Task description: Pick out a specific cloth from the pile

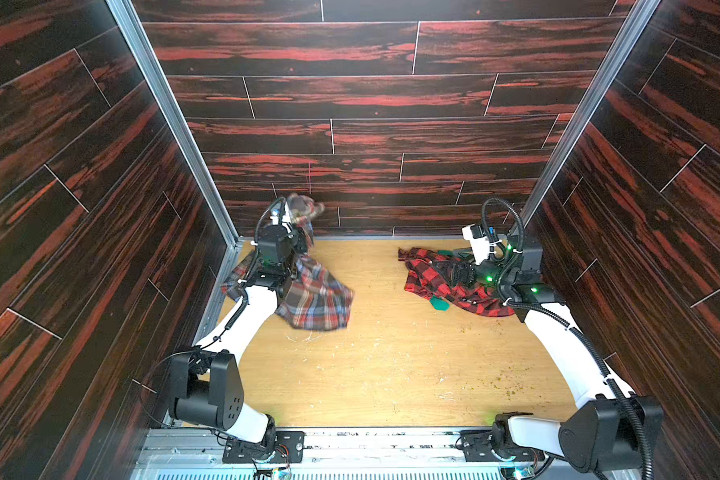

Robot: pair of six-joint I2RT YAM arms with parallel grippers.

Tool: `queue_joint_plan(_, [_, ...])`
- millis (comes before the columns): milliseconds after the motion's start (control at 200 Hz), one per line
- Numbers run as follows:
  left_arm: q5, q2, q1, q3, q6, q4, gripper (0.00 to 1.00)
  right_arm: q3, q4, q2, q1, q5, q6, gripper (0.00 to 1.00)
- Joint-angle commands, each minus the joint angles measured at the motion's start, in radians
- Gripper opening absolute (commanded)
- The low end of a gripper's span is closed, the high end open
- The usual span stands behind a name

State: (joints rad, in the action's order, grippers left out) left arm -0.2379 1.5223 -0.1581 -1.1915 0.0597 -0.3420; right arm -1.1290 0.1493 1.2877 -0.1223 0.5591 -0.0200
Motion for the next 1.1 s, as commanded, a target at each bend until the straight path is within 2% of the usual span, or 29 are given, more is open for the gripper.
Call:
queue_joint_plan(0, [-0.201,-0.062,0.004,0.039,-0.07,-0.127,0.0,0.012,0.017,-0.032,0.002,0.016,-0.024,0.99])
queue_joint_plan(130, [-0.349,-0.086,0.007,0.081,-0.168,-0.069,0.0,0.006,0.017,-0.02,0.002,0.013,-0.029,0.98])
queue_joint_plan(235, [-0.368,-0.047,0.009,0.089,-0.271,0.061,0.0,0.008,0.007,-0.015,0.003,0.011,-0.023,0.98])
queue_joint_plan(336, [-0.289,0.0,0.011,0.111,-0.307,0.15,0.0,0.028,-0.009,-0.02,0.002,0.009,-0.015,0.98])
queue_joint_plan(496, [0.02,-0.03,-0.005,0.165,-0.265,0.277,0.0,0.059,-0.01,-0.04,0.003,-0.009,-0.011,0.98])
queue_joint_plan(586, [0.069,-0.088,-0.055,0.196,-0.215,0.37,0.0,0.075,-0.01,-0.058,0.003,-0.026,-0.015,0.98])
queue_joint_plan(646, [0.04,-0.112,-0.088,0.2,-0.114,0.469,0.0,0.086,-0.022,-0.064,0.005,-0.029,-0.018,0.98])
queue_joint_plan(762, [-0.002,-0.125,-0.095,0.227,0.243,0.628,0.0,0.093,-0.037,-0.054,0.005,-0.027,-0.014,0.98])
queue_joint_plan(887, [-0.005,-0.139,-0.095,0.342,0.539,0.533,0.0,0.076,-0.035,-0.032,0.006,-0.008,-0.003,0.98])
queue_joint_plan(1022, [-0.008,-0.062,-0.096,0.352,0.766,0.57,0.0,0.054,-0.035,-0.012,0.005,0.008,0.006,0.98])
queue_joint_plan(1097, [0.024,-0.016,-0.091,0.402,0.861,0.452,0.0,0.048,-0.034,-0.007,0.005,0.011,0.009,0.98])
